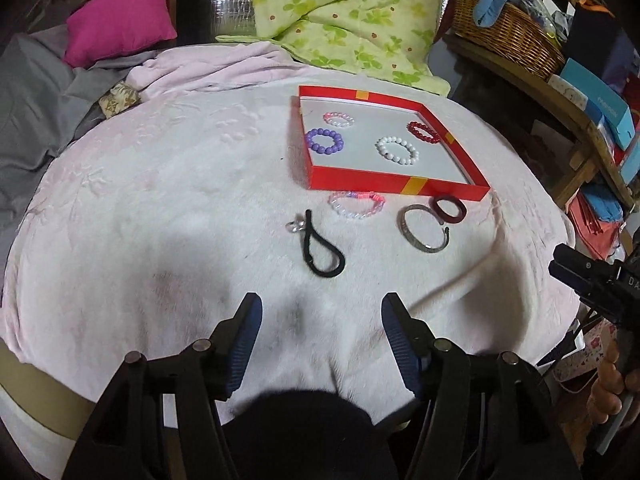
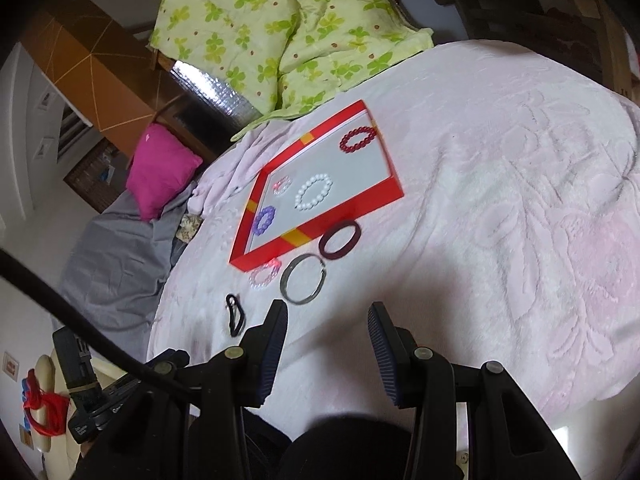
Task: Organize jewelry
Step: 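Withdraw both tools from the tray toward the remaining bracelets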
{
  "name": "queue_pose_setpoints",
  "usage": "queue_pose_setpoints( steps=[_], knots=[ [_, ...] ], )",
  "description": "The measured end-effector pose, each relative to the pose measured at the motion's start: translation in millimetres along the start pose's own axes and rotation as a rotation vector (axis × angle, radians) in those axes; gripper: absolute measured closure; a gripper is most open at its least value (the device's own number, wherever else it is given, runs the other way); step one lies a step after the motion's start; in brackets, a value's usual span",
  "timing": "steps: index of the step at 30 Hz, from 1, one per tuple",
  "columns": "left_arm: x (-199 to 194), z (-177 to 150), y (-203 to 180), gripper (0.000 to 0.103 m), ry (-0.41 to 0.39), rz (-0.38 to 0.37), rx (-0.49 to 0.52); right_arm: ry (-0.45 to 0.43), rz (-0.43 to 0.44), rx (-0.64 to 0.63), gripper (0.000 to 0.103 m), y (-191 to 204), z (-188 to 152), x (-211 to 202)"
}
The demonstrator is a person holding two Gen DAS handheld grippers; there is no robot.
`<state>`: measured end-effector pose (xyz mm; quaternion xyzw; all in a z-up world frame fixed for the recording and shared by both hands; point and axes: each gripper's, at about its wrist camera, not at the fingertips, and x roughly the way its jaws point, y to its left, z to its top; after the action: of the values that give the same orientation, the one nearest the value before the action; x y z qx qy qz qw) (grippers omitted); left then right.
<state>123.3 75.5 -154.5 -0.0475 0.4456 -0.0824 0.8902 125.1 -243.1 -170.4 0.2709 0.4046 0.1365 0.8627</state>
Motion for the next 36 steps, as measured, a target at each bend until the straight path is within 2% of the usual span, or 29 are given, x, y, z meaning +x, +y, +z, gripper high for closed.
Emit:
queue_pose_setpoints(
  steps=[11,18,20,27,32,35,36],
  knots=[
    [4,12,20,0.039,-0.019,0.012,-0.031,0.055,-0.021,-0.048,0.057,16,-3,27],
    [35,17,33,0.039,0.050,0.018,-0.069,0.099,-0.052,-0.034,0.057,7,-2,50],
    [39,24,34,0.039,0.047,0.025,-0.069,0.102,-0.060,-0.030,0.057,4,2,55],
    [57,60,14,0.039,0.007,-0.008,0.014,0.072,-0.094,-0.028,0.057,-3,28,70],
    [87,74,-13,0.039,0.029,-0.023,0.111,0.053,-0.124,-0.036,0.057,-9,45,87],
    [104,81,-23,0.043,0.052,-0.031,0.152,0.052,-0.137,-0.040,0.057,-13,54,99],
    [111,82,-25,0.048,0.070,-0.028,0.163,0.054,-0.137,-0.042,0.057,-14,57,103]
  ],
)
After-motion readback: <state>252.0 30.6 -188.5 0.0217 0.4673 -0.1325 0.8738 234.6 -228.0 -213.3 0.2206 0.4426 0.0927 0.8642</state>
